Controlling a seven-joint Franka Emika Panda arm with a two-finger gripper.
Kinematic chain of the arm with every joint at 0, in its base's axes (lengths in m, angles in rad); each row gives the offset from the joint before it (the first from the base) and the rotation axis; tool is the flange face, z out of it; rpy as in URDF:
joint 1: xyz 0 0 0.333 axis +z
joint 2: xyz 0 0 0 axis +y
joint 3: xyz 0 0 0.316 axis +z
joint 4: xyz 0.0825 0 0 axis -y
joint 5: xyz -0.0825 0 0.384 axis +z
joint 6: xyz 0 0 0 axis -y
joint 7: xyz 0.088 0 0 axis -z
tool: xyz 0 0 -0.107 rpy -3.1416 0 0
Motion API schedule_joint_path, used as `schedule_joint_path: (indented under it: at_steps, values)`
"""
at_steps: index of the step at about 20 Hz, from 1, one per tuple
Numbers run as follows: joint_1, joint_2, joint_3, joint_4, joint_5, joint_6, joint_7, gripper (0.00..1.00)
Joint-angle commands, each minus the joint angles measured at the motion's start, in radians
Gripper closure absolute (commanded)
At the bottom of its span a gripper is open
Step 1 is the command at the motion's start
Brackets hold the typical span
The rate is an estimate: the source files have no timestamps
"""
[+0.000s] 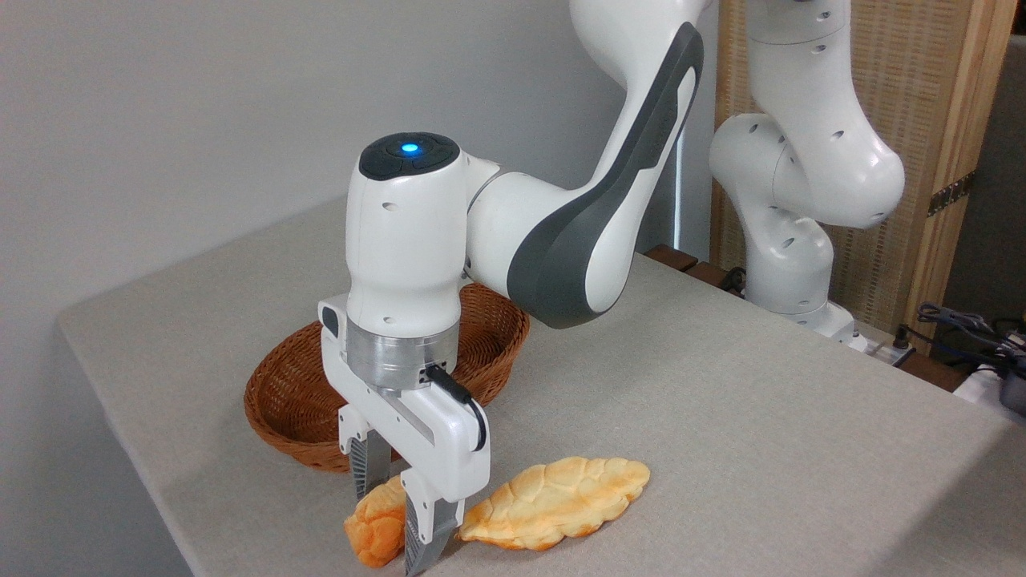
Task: Put bread into the basket
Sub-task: 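Close the gripper on the small round bun, then lift the bun and carry it over the wicker basket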
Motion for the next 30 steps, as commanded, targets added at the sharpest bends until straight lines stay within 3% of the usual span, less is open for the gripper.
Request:
schedule_joint_path:
  at_steps: [1, 20, 27, 30]
  values:
    - [0.002, -0.006, 0.003, -0.012, 0.012, 0.018, 0.008, 0.73]
    - [0.005, -0.021, 0.012, -0.003, 0.006, 0.018, 0.008, 0.7]
    - [0.006, -0.078, 0.01, 0.046, -0.053, 0.018, -0.003, 0.7]
    - [0.002, -0.116, 0.001, 0.046, -0.094, 0.012, -0.015, 0.6]
